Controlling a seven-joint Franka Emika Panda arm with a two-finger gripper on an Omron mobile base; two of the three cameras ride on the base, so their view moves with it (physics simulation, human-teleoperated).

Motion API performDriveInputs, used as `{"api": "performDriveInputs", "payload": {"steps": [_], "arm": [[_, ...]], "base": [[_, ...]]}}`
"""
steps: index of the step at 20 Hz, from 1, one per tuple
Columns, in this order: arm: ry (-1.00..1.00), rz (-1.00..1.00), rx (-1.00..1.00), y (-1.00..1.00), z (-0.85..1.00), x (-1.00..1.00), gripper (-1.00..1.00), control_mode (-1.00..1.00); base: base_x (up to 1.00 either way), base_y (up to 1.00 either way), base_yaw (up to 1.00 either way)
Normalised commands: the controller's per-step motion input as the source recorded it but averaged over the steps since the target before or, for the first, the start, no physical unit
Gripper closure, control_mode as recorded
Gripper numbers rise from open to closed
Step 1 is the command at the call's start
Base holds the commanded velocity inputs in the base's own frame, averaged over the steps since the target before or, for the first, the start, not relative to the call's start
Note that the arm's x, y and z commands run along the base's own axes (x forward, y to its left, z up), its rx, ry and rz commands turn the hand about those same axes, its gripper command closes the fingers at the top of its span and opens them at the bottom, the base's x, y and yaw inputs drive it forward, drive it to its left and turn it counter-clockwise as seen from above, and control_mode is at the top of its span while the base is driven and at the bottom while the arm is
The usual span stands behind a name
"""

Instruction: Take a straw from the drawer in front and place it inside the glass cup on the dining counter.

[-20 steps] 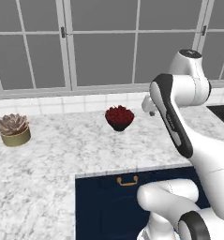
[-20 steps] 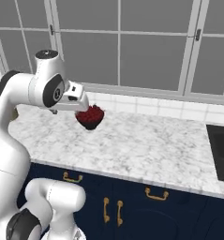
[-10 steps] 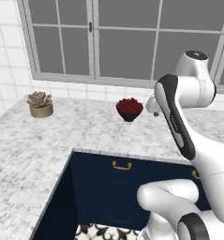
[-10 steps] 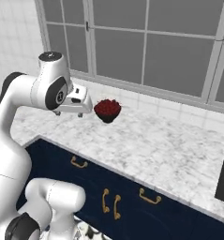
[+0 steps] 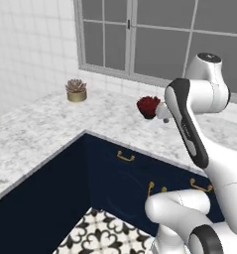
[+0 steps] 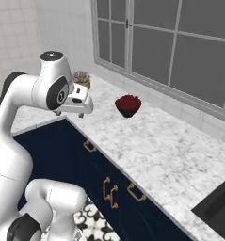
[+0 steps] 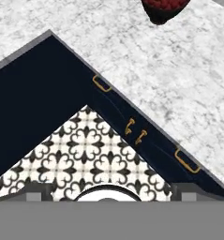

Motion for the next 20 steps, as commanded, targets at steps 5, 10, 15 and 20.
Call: {"api": "performDriveInputs", "payload": {"steps": [5,10,15,20], "arm": [[0.0,0.0,0.0,0.0,0.0,0.0,-1.0,1.0],[0.0,0.0,0.0,0.0,0.0,0.0,-1.0,1.0],[0.0,0.0,0.0,0.0,0.0,0.0,-1.0,1.0],[0.0,0.0,0.0,0.0,0.0,0.0,-1.0,1.0]], "base": [[0.0,-0.64,0.56],[0.02,-0.57,0.25],[0.31,-0.22,0.11],[0.28,-0.18,0.09]]}}
